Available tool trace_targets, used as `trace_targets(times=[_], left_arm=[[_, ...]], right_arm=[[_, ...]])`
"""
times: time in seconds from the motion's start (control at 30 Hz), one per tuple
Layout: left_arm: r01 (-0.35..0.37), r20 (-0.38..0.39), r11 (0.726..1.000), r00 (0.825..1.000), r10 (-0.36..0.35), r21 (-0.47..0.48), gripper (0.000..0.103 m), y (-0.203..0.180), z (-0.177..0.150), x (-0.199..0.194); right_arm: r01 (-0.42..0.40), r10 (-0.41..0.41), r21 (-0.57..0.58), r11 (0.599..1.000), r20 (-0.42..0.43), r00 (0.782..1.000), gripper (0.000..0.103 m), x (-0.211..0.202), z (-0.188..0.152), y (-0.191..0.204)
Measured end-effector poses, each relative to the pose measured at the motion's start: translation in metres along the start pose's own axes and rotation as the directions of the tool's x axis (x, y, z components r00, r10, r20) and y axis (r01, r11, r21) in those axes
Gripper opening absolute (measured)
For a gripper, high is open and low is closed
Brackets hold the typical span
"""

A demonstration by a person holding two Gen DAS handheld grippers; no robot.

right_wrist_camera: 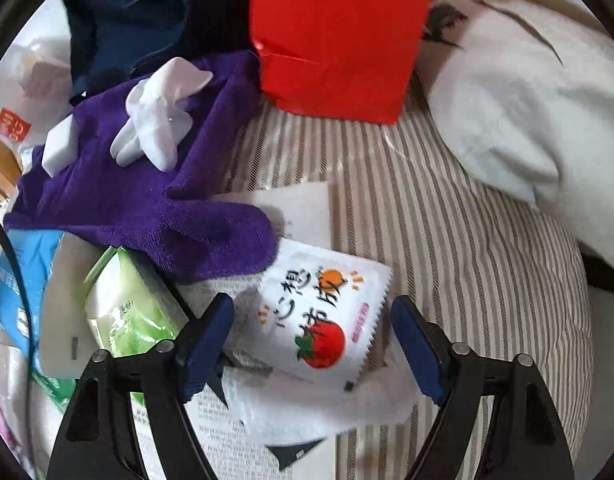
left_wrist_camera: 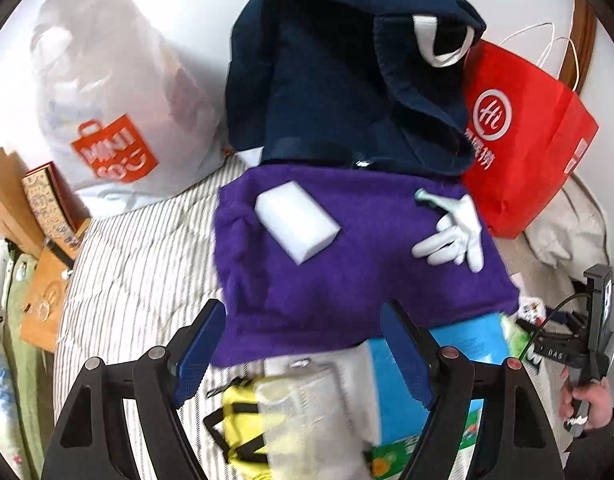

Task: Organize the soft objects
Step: 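Grasp the tomato-print snack packet with the right gripper while the left gripper moves toward the clear mesh bag, then grasp the clear mesh bag with the left gripper while the right gripper holds the packet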

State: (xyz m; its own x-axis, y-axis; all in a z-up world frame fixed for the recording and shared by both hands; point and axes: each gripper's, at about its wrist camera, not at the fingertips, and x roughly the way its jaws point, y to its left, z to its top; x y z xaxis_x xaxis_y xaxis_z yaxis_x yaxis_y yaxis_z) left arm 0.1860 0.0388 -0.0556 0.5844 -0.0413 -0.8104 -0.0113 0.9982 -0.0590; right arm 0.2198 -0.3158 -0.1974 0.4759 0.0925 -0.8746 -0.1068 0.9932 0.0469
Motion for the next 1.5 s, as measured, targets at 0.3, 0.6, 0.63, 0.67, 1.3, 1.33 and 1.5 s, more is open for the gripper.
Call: trace_targets(times=[0.3, 0.6, 0.63, 0.67, 1.3, 1.33, 1.5], left_arm=[[-0.014, -0.041, 0.999, 0.999, 0.012, -0.039, 0.079, 0.02, -0.03, 0.003], [-0.009, -0.069, 0.998, 0.998, 0.005, -0.06, 0.079, 0.032, -0.059, 0.004], [-0.008, -0.074, 0.998, 0.997, 0.003, -0.067, 0.079, 0.035, -0.064, 0.005], [-0.003, -0.078, 0.997, 0.997, -0.003, -0.073, 0.079, 0.036, -0.067, 0.005], [0.035, -0.145, 0.999, 0.989, -0.037, -0.021, 0.035, 0.021, -0.098, 0.036], [0.06, -0.15, 0.997, 0.986, -0.066, -0.042, 0.035, 0.024, -0.1, 0.036], [0.112, -0.128, 0.993, 0.985, -0.117, -0.045, 0.013, 0.022, -0.103, 0.025]], right_arm=[[-0.04, 0.039, 0.005, 0.999, 0.032, 0.999, 0.051, -0.013, -0.007, -0.005], [-0.112, 0.107, 0.074, 0.991, 0.068, 0.992, 0.051, -0.044, -0.006, -0.015], [-0.124, 0.117, 0.085, 0.989, 0.073, 0.99, 0.051, -0.046, -0.006, -0.016], [-0.129, 0.122, 0.091, 0.987, 0.079, 0.989, 0.051, -0.049, -0.005, -0.017], [-0.143, 0.137, 0.032, 0.989, 0.139, 0.981, 0.051, -0.099, -0.024, 0.014], [-0.146, 0.14, 0.034, 0.989, 0.136, 0.981, 0.051, -0.099, -0.025, 0.014], [-0.153, 0.147, 0.04, 0.987, 0.122, 0.982, 0.051, -0.096, -0.031, 0.015]])
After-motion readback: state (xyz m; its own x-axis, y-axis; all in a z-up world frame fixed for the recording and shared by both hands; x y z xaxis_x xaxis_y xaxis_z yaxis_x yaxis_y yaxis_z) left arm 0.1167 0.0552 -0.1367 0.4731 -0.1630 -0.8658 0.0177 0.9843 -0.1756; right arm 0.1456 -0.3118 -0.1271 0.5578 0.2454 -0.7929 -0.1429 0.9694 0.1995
